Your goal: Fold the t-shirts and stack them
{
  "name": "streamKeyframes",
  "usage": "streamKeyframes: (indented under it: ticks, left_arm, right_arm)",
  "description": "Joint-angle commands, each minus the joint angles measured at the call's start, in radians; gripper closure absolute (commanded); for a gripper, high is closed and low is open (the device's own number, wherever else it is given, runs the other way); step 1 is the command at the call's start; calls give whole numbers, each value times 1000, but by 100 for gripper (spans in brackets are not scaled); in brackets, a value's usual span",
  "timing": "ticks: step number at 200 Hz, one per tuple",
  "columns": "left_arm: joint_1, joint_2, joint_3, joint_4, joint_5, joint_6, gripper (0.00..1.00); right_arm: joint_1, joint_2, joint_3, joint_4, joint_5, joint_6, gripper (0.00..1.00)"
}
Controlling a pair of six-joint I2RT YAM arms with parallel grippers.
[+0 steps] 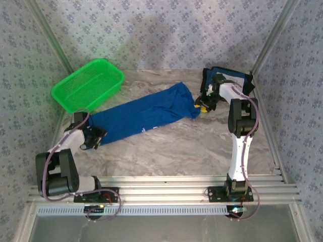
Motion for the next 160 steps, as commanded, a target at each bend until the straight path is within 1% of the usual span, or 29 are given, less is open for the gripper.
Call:
streamKeyframes:
  ticks: [1,21,31,50,70,107,129,147,160]
  left_arm:
    - [11,54,39,12,-35,32,46]
    - [29,112,61,-29,-69,34,48]
    - [36,139,74,-55,-93,39,48]
    - [46,184,99,-105,-139,56,49]
    - [55,205,107,-142,-179,79,51]
    - [74,209,97,-179,-212,132,51]
    - [74,191,80,-178,-208,166,51]
    - [75,172,58,-167,-195,185,50]
    - [74,165,42,-155,-182,191,49]
  right_arm:
    - [4,41,30,-16,-7,31,78]
    - [-6,11,6,-14,5,45,94]
    - [-17,-1,-3,-27,10,45,100]
    - [-33,-28,-27,-65,15,37,100]
    - [-63,-91,-94,-90,27,34,100]
    - [-116,-184,-212,-174,47,-25,100]
    - [-131,-243,-303,-178,43,-34,100]
    - [-131,-259,-352,-190,35,-44,100]
    - [-133,-255,-388,-178,26,-45,94]
